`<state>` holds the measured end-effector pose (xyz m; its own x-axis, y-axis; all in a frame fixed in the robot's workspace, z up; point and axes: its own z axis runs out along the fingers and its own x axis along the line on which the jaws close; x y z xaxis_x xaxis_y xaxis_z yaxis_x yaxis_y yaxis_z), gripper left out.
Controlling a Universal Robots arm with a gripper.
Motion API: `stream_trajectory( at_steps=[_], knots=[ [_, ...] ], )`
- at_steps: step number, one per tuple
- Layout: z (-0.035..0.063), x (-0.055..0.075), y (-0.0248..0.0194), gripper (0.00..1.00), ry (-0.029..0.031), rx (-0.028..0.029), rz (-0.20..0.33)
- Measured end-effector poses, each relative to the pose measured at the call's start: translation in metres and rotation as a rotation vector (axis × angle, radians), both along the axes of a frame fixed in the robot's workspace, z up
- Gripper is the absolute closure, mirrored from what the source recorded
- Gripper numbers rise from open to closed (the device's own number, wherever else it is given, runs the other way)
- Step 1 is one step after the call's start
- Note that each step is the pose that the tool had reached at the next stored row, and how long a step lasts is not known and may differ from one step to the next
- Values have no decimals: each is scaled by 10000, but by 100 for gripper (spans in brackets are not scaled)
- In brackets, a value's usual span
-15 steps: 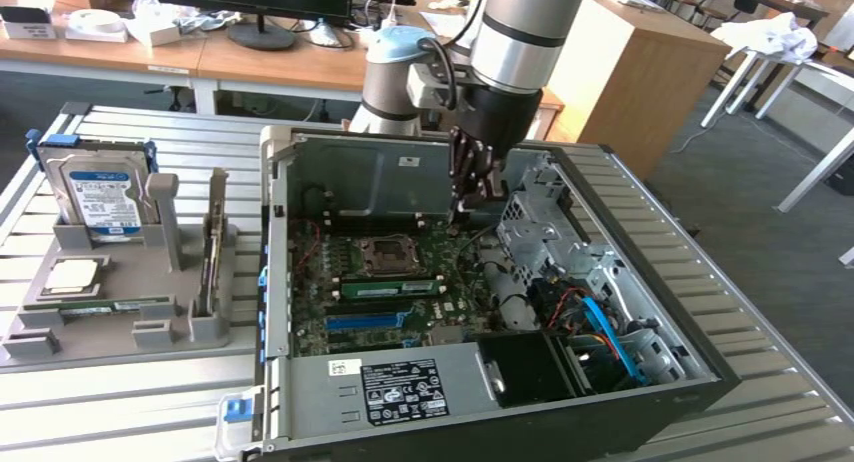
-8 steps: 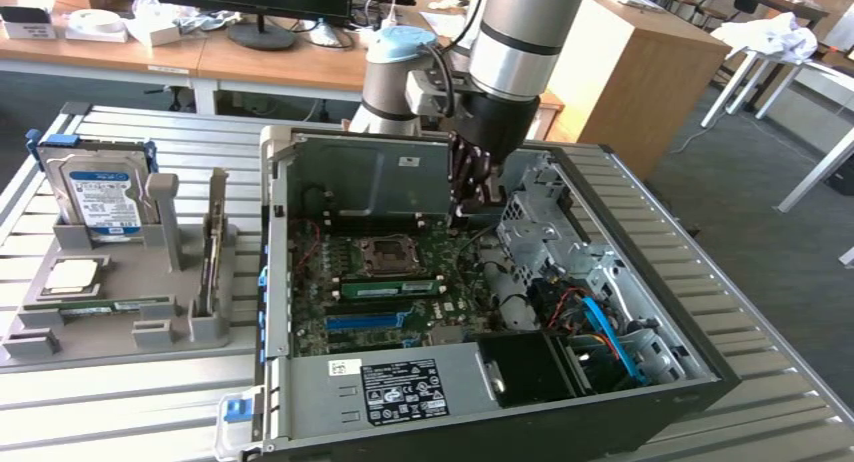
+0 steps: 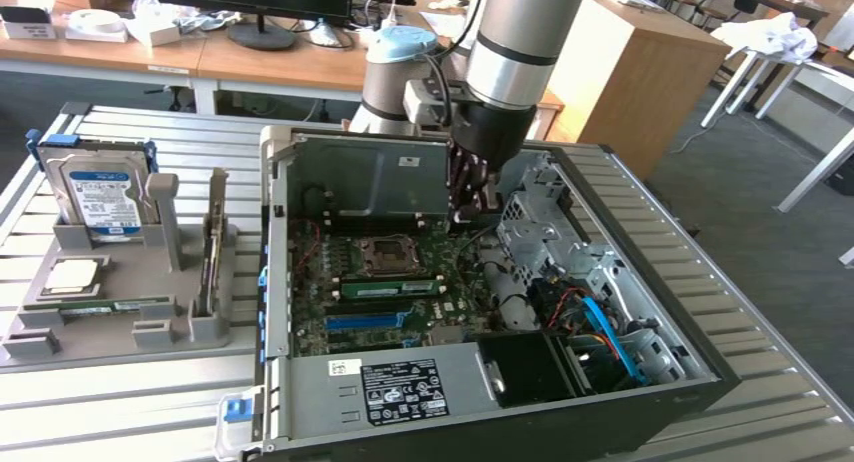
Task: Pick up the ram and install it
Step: 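Press down the ram until it locks into place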
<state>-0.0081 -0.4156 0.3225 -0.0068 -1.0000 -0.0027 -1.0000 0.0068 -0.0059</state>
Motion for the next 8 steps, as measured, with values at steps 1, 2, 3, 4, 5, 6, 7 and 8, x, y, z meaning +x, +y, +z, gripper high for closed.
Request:
stream_trajectory(
  at_steps=[1,2,3,4,5,6,7,8],
  knots=[
    [-8,0,0,90,0,0,0],
    [-17,0,0,90,0,1,0],
    [-27,0,0,90,0,1,0],
    [-37,0,0,90,0,1,0],
    [-47,0,0,90,0,1,0],
    [-56,0,0,90,0,1,0],
    [-66,0,0,90,0,1,0],
    [-76,0,0,90,0,2,0]
  ],
)
